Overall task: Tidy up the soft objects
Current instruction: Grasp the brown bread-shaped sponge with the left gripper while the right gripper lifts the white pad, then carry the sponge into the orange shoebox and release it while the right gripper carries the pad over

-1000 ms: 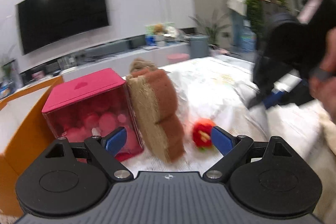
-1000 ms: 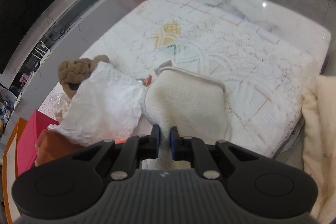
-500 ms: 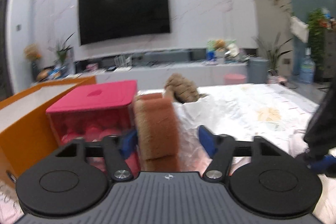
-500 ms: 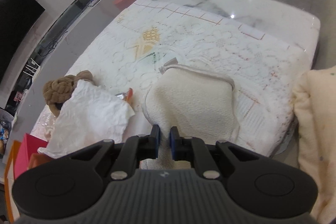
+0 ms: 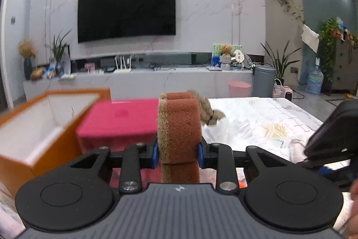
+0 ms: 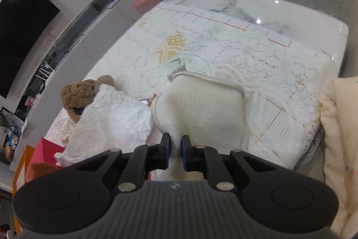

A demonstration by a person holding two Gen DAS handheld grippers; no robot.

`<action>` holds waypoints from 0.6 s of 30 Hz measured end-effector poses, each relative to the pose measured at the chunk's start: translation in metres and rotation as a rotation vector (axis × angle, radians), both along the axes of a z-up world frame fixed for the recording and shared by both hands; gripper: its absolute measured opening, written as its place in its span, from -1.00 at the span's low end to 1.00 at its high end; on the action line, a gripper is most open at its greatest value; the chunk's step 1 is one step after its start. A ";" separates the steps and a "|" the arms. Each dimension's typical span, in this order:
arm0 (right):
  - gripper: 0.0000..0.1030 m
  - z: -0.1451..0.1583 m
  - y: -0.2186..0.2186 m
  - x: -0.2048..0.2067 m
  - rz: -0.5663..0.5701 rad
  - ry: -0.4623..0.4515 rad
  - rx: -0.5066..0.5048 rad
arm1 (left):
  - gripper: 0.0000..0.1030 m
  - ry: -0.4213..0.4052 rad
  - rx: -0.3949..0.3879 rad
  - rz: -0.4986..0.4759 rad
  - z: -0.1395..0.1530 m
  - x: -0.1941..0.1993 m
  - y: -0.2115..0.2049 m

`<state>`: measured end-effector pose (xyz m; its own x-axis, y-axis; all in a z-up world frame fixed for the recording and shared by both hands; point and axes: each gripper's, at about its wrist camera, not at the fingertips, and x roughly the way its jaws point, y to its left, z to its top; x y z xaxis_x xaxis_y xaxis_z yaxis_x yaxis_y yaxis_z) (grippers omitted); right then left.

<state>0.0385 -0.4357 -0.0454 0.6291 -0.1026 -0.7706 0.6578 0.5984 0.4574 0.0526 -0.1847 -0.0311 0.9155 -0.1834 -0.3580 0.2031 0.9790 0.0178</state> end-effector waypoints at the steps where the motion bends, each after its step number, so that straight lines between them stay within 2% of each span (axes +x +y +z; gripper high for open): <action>1: -0.84 0.002 0.002 0.000 0.008 -0.007 -0.003 | -0.32 -0.003 -0.016 -0.018 0.011 -0.003 0.006; 9: -0.83 0.013 0.021 -0.001 0.091 -0.048 -0.057 | -0.31 -0.077 -0.113 -0.074 0.085 -0.012 0.058; 14: -0.83 0.019 0.032 0.001 0.124 -0.074 -0.084 | -0.31 -0.147 -0.115 -0.040 0.106 -0.008 0.090; 18: -0.83 0.035 0.050 -0.003 0.139 -0.130 -0.227 | -0.31 -0.194 -0.116 0.015 0.113 -0.001 0.125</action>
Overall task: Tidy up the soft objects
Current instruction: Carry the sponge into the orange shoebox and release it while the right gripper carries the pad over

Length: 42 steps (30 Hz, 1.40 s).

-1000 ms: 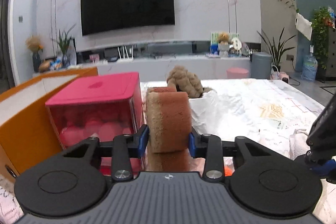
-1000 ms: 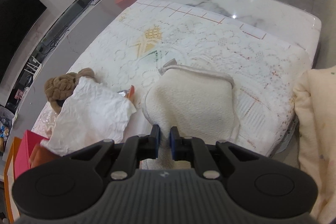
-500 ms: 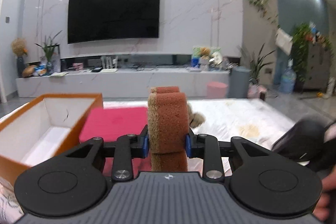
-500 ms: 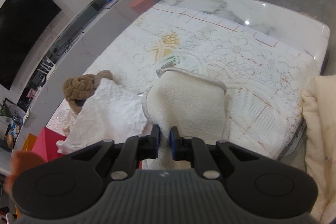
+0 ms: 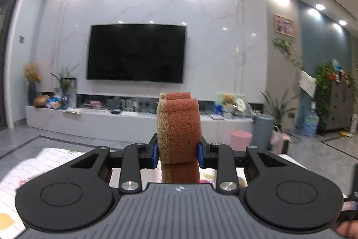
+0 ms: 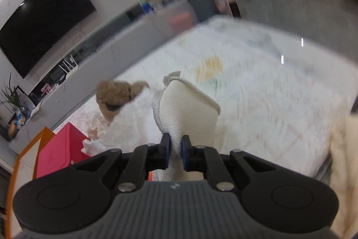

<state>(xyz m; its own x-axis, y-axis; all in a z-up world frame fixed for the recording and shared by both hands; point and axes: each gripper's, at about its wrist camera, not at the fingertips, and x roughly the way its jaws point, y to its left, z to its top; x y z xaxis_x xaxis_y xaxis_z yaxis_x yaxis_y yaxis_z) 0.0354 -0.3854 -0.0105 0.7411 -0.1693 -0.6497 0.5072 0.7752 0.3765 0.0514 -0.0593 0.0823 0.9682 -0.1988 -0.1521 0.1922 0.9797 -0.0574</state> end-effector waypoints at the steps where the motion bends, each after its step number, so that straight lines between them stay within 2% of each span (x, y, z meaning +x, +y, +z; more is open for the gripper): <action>1: -0.83 0.005 0.004 0.000 0.011 -0.016 -0.028 | -0.31 -0.002 -0.014 0.017 0.001 0.004 0.011; 6: -0.83 0.034 0.030 -0.007 0.059 -0.111 -0.084 | -0.31 0.037 -0.129 0.087 -0.002 0.027 0.073; 8: -0.83 0.048 0.050 -0.009 0.129 -0.135 -0.158 | -0.31 0.093 -0.194 0.100 -0.008 0.041 0.103; 10: -0.83 0.062 0.077 -0.008 0.215 -0.161 -0.261 | -0.31 0.190 -0.247 0.061 -0.022 0.063 0.132; 12: -0.83 0.074 0.104 -0.004 0.282 -0.177 -0.324 | -0.31 0.281 -0.273 0.009 -0.039 0.084 0.153; 15: -0.83 0.088 0.136 0.007 0.356 -0.214 -0.302 | -0.31 0.417 -0.359 -0.073 -0.073 0.116 0.180; 17: -0.83 0.094 0.160 0.019 0.408 -0.236 -0.294 | -0.31 0.495 -0.418 -0.096 -0.089 0.132 0.200; 19: -0.83 0.099 0.186 0.030 0.461 -0.256 -0.303 | -0.31 0.565 -0.444 -0.149 -0.101 0.147 0.213; 21: -0.83 0.101 0.210 0.040 0.507 -0.277 -0.292 | -0.31 0.632 -0.422 -0.214 -0.110 0.157 0.216; 25: -0.83 0.099 0.252 0.060 0.583 -0.293 -0.249 | -0.31 0.661 -0.334 -0.249 -0.121 0.158 0.204; 27: -0.83 0.097 0.270 0.067 0.615 -0.289 -0.240 | -0.31 0.718 -0.313 -0.291 -0.128 0.171 0.197; 29: -0.84 0.097 0.291 0.074 0.640 -0.285 -0.240 | -0.31 0.751 -0.314 -0.282 -0.134 0.179 0.191; 34: -0.84 0.091 0.316 0.075 0.686 -0.257 -0.241 | -0.28 0.758 -0.206 -0.218 -0.136 0.184 0.173; 37: -0.84 0.081 0.317 0.074 0.702 -0.232 -0.234 | -0.01 0.745 -0.089 -0.163 -0.132 0.178 0.162; 39: -0.84 0.074 0.321 0.075 0.721 -0.201 -0.242 | 0.43 0.718 -0.017 -0.165 -0.130 0.173 0.154; 42: -0.84 0.060 0.324 0.079 0.719 -0.111 -0.278 | 0.41 0.648 0.026 -0.130 -0.118 0.162 0.151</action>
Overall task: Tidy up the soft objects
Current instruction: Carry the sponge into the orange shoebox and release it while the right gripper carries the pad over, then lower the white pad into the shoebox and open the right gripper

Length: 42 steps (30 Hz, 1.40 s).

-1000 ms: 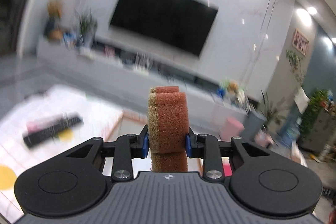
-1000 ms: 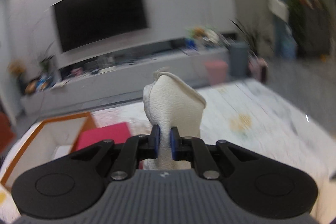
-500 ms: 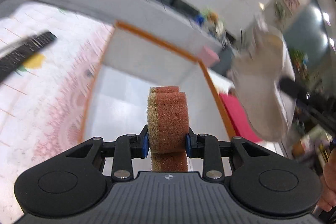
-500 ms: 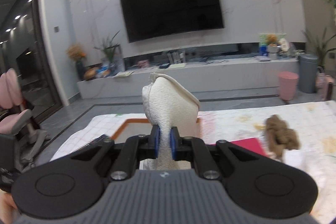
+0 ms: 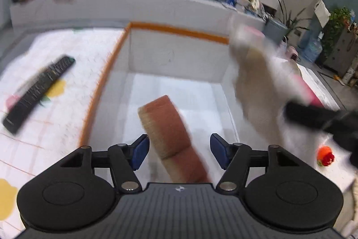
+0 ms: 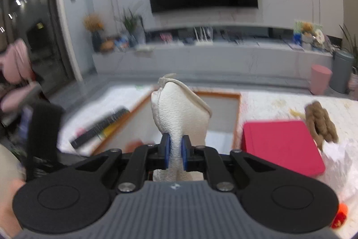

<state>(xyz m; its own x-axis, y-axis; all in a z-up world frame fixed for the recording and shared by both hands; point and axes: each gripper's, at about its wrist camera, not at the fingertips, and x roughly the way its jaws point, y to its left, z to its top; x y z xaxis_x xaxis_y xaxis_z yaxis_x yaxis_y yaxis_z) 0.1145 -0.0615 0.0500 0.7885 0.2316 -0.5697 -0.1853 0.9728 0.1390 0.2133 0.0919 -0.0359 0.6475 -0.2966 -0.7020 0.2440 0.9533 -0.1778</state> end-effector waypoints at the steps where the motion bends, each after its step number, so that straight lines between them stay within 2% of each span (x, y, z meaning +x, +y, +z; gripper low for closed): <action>1: -0.84 -0.004 -0.001 0.004 -0.010 0.034 -0.022 | 0.47 -0.033 -0.008 0.011 0.006 -0.005 0.002; 3: -0.84 -0.010 0.008 0.010 0.005 0.077 -0.057 | 0.76 -0.135 -0.021 0.059 0.020 -0.019 0.009; 4: -0.84 -0.015 0.009 0.014 0.013 0.092 -0.086 | 0.78 -0.201 -0.027 0.093 0.028 -0.028 0.015; 7: -0.84 -0.028 0.018 0.022 0.027 0.142 -0.186 | 0.79 -0.290 -0.054 0.204 0.036 -0.033 0.039; 10: -0.84 -0.043 0.024 0.036 0.065 0.224 -0.244 | 0.79 -0.254 -0.094 0.321 0.029 -0.024 0.065; 13: -0.84 -0.062 0.027 0.052 0.088 0.296 -0.315 | 0.79 -0.167 -0.122 0.345 0.020 -0.015 0.076; 15: -0.84 -0.067 0.029 0.062 0.093 0.325 -0.367 | 0.79 -0.129 -0.111 0.338 0.014 -0.010 0.078; 17: -0.83 -0.069 0.033 0.070 0.082 0.336 -0.406 | 0.79 -0.127 -0.081 0.328 0.010 -0.010 0.076; 19: -0.82 -0.069 0.038 0.075 0.082 0.351 -0.432 | 0.79 -0.159 -0.055 0.302 0.014 -0.021 0.069; 22: -0.73 -0.069 0.044 0.079 0.105 0.383 -0.416 | 0.79 -0.203 -0.063 0.285 0.019 -0.030 0.063; 24: -0.50 -0.070 0.044 0.083 0.120 0.404 -0.394 | 0.79 -0.210 -0.081 0.295 0.021 -0.033 0.061; 28: -0.31 -0.069 0.048 0.076 0.126 0.386 -0.381 | 0.79 -0.194 -0.131 0.324 0.022 -0.030 0.068; 30: -0.01 -0.063 0.049 0.073 0.124 0.362 -0.362 | 0.79 -0.188 -0.150 0.335 0.022 -0.030 0.071; 32: 0.20 -0.056 0.049 0.070 0.120 0.337 -0.347 | 0.79 -0.184 -0.157 0.349 0.022 -0.030 0.073; 33: 0.27 -0.052 0.048 0.068 0.120 0.323 -0.346 | 0.79 -0.179 -0.158 0.353 0.022 -0.030 0.073; 35: 0.28 -0.047 0.048 0.067 0.122 0.297 -0.348 | 0.79 -0.175 -0.159 0.358 0.023 -0.031 0.071; 37: 0.43 -0.040 0.045 0.066 0.113 0.275 -0.333 | 0.79 -0.184 -0.157 0.363 0.024 -0.032 0.070; 39: 0.74 -0.033 0.040 0.063 0.105 0.245 -0.292 | 0.79 -0.192 -0.150 0.359 0.025 -0.033 0.067; 42: 0.79 -0.025 0.034 0.058 0.095 0.209 -0.270 | 0.79 -0.194 -0.138 0.344 0.025 -0.033 0.063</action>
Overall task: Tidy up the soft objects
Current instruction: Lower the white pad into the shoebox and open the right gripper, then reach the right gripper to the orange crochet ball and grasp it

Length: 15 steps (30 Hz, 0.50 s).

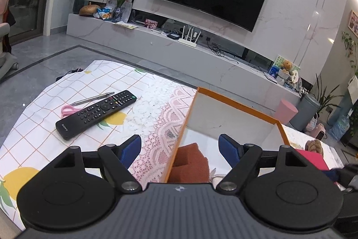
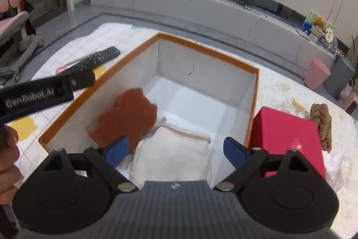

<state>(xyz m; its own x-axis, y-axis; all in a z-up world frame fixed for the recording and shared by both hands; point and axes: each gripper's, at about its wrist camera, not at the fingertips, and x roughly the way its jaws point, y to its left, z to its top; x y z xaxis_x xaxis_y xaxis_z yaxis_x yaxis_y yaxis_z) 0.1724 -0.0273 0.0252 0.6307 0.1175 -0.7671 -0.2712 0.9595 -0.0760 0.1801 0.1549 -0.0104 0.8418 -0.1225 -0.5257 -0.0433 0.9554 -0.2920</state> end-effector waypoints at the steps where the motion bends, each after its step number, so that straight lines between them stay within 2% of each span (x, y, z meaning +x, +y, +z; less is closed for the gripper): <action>1: 0.83 0.002 -0.001 -0.001 0.001 -0.010 -0.005 | 0.79 -0.002 0.006 0.001 0.000 0.000 -0.001; 3: 0.95 0.005 -0.007 -0.007 0.000 -0.049 -0.018 | 0.79 -0.006 0.015 0.006 0.001 -0.001 -0.004; 9: 0.95 0.010 -0.036 -0.026 -0.031 -0.182 -0.053 | 0.79 -0.025 0.052 -0.004 0.002 -0.002 -0.014; 12: 0.95 0.014 -0.057 -0.030 -0.073 -0.207 -0.029 | 0.79 -0.039 0.086 0.004 0.008 -0.003 -0.021; 15: 0.95 0.017 -0.080 -0.032 -0.117 -0.209 -0.016 | 0.79 -0.061 0.089 0.003 0.016 -0.006 -0.025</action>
<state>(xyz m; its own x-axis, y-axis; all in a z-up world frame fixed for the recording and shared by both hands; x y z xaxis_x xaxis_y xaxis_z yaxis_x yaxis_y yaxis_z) 0.1405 -0.1076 0.0427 0.7843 0.0231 -0.6200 -0.1352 0.9816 -0.1346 0.1736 0.1297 0.0052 0.8727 -0.0752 -0.4825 -0.0308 0.9776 -0.2080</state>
